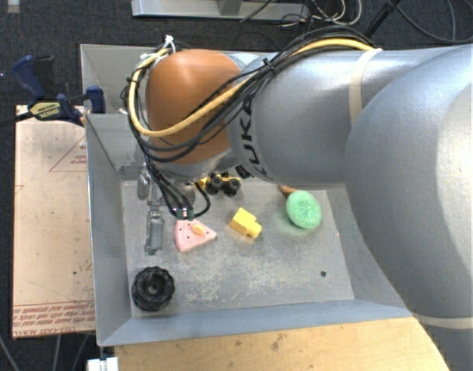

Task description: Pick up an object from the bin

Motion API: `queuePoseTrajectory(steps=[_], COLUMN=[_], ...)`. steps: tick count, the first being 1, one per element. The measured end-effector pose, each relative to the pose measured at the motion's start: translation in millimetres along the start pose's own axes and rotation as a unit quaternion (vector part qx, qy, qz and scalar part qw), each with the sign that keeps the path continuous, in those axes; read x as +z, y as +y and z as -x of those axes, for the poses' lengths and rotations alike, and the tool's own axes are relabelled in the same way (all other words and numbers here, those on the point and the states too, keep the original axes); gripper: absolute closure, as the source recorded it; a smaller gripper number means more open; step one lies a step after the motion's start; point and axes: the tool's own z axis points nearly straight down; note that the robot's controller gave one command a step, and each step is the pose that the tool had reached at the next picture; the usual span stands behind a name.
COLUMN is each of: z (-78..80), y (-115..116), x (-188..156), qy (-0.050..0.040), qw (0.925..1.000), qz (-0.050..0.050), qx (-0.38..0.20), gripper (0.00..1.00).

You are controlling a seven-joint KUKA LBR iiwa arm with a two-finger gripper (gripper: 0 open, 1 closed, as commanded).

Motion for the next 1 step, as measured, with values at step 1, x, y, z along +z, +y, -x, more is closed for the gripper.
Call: queuePoseTrajectory(steps=[1], z=[1.5], y=[-1.4], x=[-4.9], qy=[-0.0033], qw=[1.0], qz=[0.001], qx=[0.002], gripper=[0.0])
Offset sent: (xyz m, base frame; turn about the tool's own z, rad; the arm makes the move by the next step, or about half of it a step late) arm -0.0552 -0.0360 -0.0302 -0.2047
